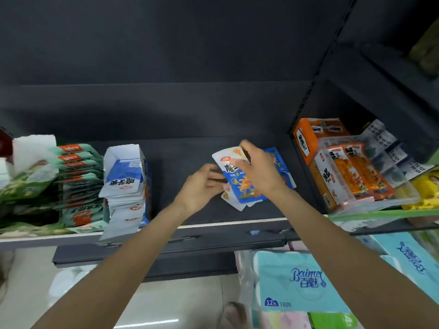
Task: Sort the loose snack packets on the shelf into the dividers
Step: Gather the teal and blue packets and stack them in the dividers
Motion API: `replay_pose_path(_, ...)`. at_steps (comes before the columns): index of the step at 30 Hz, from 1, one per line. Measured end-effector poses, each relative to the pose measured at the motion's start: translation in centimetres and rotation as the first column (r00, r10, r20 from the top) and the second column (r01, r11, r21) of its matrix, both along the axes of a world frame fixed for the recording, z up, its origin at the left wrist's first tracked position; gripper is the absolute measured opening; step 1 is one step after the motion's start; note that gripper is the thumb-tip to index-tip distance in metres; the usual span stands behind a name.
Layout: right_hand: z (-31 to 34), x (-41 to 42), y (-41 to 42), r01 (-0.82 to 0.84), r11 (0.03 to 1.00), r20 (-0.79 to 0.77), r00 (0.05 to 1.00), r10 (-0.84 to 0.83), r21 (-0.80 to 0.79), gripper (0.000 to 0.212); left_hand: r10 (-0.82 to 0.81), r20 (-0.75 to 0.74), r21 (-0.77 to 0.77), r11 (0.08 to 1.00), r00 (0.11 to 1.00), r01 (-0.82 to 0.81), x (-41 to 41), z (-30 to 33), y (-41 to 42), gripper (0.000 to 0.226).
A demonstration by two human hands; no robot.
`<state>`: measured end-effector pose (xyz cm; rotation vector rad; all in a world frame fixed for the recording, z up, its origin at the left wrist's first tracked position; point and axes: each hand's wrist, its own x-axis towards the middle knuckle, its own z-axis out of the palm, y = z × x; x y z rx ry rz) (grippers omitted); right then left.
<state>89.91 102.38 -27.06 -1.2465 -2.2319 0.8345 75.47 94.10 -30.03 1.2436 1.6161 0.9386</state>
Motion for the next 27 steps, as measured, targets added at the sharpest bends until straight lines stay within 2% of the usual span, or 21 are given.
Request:
replay_pose_path(1, 1.0, -1.1, -0.5, 0.012, 0.998, -0.136, 0.991, -0.020, -0.060, 0.024, 0.058, 0.035, 0.041, 0.997, 0.998, -0.059, -0.9, 1.2, -0.4, 0.030)
replay_pose_path(3, 2.7, -3.4, -1.5, -0.005, 0.987, -0.330, 0.943, -0.049, -0.160, 0.023, 0.142, 0.012, 0.143, 0.980, 0.990, -0.142, -2.9, 3.4, -1.5, 0.013)
replay_pose_path(6, 4.4, -6.8, -3.0, -0.115, 0.967, -0.459, 0.888, -0.003, -0.228, 0.013, 0.278, -0.154, 0.293, 0.929, 0.948, -0.225, -6.6, 6.1, -3.6, 0.012)
replay_pose_path(8, 4.9, -9.2, -3.9, -0.165, 0.971, -0.409, 0.909, 0.082, -0.171, 0.015, 0.359, -0.244, 0.390, 0.887, 0.901, -0.248, -9.4, 7.4, -5.4, 0.014)
replay_pose_path(10, 5.1, -11.6, -5.3, -0.188, 0.982, -0.317, 0.933, 0.171, -0.023, 0.018, 0.419, -0.346, 0.456, 0.857, 0.840, -0.240, -12.0, 8.2, -7.3, 0.014)
replay_pose_path(12, 4.8, -13.8, -6.8, -0.233, 0.966, -0.291, 0.922, 0.256, 0.112, 0.019, 0.447, -0.434, 0.464, 0.855, 0.782, -0.232, -14.3, 8.4, -8.9, 0.010)
replay_pose_path(15, 3.4, -16.2, -8.7, -0.293, 0.926, -0.215, 0.914, 0.345, 0.238, 0.024, 0.411, -0.583, 0.398, 0.896, 0.701, -0.196, -17.0, 7.6, -10.4, 0.005)
replay_pose_path(18, 1.6, -17.2, -10.0, -0.303, 0.928, -0.068, 0.944, 0.324, 0.216, 0.031, 0.243, -0.791, 0.254, 0.965, 0.562, -0.061, -18.7, 6.4, -11.8, 0.015)
replay_pose_path(21, 0.4, -17.5, -10.8, -0.335, 0.932, 0.001, 0.941, 0.338, 0.139, 0.034, 0.110, -0.865, 0.169, 0.983, 0.490, 0.078, -19.4, 5.2, -12.8, 0.029)
replay_pose_path(25, 0.1, -17.8, -11.6, -0.328, 0.940, -0.089, 0.938, 0.336, 0.094, 0.038, 0.149, -0.871, 0.257, 0.950, 0.468, 0.175, -19.9, 5.0, -13.7, 0.031)
replay_pose_path(27, -0.2, -17.9, -11.3, -0.331, 0.933, 0.012, 0.943, 0.333, 0.140, 0.041, 0.156, -0.886, 0.275, 0.935, 0.436, 0.225, -20.0, 4.7, -13.9, 0.035)
